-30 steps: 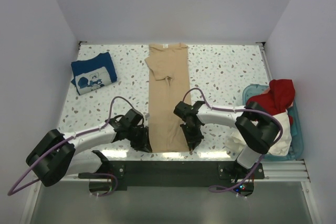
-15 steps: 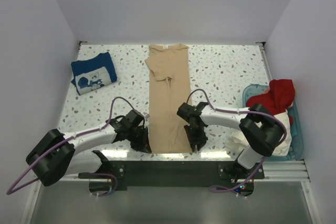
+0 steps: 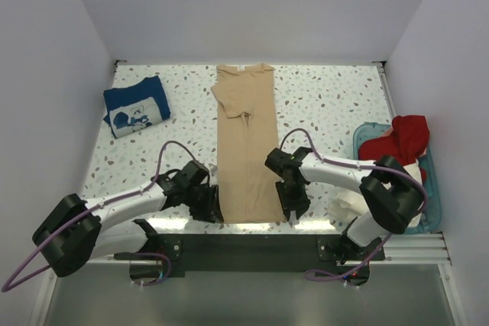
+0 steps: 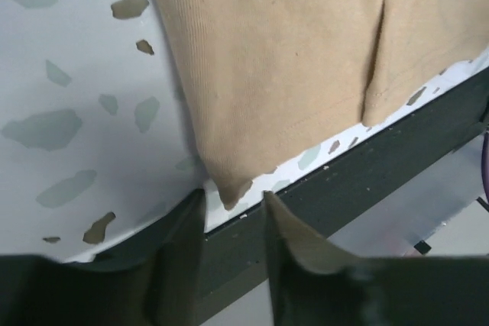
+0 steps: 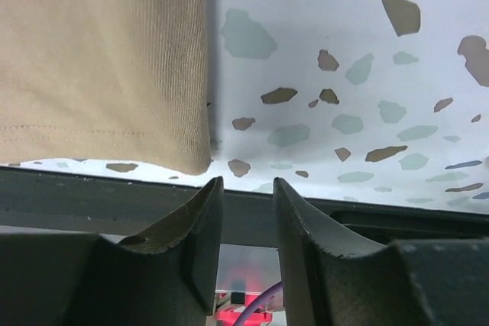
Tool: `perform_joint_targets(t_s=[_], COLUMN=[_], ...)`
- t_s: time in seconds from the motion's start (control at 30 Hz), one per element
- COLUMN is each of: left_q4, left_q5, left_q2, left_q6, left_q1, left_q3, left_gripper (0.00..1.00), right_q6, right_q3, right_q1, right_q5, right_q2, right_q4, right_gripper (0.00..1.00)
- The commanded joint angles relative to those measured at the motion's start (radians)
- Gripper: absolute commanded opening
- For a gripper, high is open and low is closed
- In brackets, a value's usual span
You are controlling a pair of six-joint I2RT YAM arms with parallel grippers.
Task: Fold and stack the t-shirts
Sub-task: Fold the tshirt
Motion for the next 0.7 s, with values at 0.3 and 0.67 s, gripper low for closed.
perform_joint_targets(t_s=[0.3,0.67], left_q4=[-0.123,-0.045], left_q5=[-0.090,-0.080], left_q2=[-0.073,0.019], left_q6=[0.004,0.050], left_q1=[-0.005,-0.003], left_q3=[0.017,0.029], left_gripper=[0.52,0.49], right_q6=[-0.033,-0.030], right_q3=[0.074,0.007], right_q1=[-0.002,-0.003], right_q5=[-0.096,-0.108], right_q2=[-0.009,0.055], right_q4=[0.042,0.140], right_gripper=[0.43,0.40])
